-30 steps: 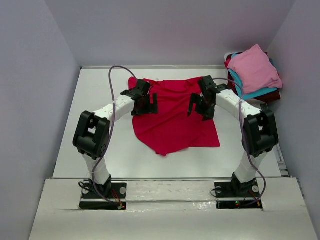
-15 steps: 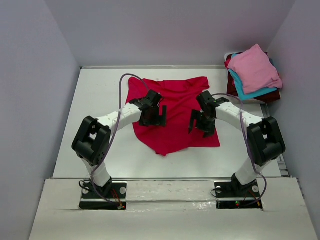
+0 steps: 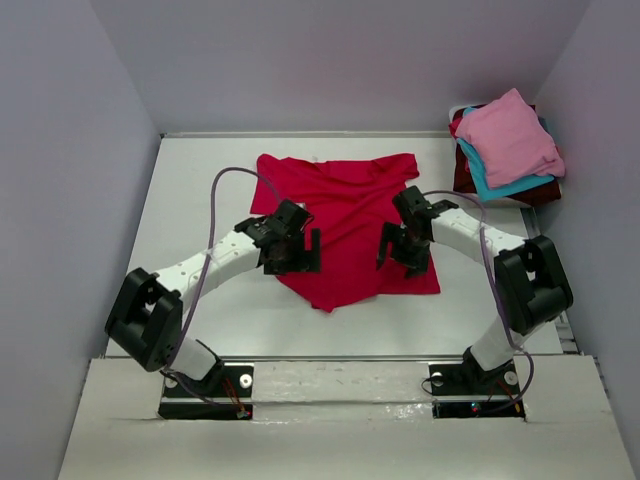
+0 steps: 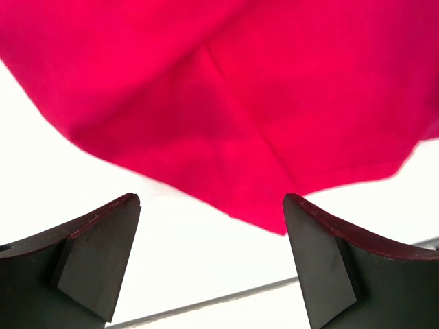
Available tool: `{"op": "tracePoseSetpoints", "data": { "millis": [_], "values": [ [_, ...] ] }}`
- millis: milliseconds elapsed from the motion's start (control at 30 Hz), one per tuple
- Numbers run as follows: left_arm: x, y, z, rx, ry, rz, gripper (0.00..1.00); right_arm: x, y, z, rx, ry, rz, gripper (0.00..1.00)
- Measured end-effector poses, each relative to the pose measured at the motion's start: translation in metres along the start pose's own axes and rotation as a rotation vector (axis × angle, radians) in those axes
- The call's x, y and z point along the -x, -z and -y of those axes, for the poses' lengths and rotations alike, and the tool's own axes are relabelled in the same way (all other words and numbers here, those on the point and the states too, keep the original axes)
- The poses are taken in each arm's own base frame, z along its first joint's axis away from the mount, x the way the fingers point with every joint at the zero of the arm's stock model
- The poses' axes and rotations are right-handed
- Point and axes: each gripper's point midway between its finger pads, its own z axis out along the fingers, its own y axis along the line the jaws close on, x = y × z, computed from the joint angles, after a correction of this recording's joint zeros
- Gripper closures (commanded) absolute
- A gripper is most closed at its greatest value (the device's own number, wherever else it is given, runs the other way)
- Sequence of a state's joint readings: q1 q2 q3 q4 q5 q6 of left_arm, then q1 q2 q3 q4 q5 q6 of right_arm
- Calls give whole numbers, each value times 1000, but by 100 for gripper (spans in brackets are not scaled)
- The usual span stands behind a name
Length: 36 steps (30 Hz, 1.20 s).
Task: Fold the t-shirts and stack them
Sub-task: Flatten the tshirt out
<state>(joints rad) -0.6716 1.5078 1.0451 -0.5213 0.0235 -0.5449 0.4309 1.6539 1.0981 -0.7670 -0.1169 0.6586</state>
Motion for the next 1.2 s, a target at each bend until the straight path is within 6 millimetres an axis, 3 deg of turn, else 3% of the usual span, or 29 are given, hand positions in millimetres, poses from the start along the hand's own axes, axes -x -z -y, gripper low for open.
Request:
{"op": "tracePoseSetpoints", "data": {
  "millis": [167,367,500,667,867,1200],
  "values": [
    [-19,18,-4,-51,40,9,5,3,-4,-3,8,12,8,18],
    [-70,13,-3,-153,61,-96,6,4,-10,-3,12,30,1,18],
    [-92,14,5,-257,88,-138,6,5,-10,-4,16,36,5,18],
    [-96,13,21,-371,117,-141,6,5,-11,-4,19,38,10,18],
    [-83,9,43,-473,130,-115,7,3,-12,-1,17,42,9,18],
    [-88,-11,44,-460,137,-166,11,4,-9,-2,26,48,21,18]
  ]
}}
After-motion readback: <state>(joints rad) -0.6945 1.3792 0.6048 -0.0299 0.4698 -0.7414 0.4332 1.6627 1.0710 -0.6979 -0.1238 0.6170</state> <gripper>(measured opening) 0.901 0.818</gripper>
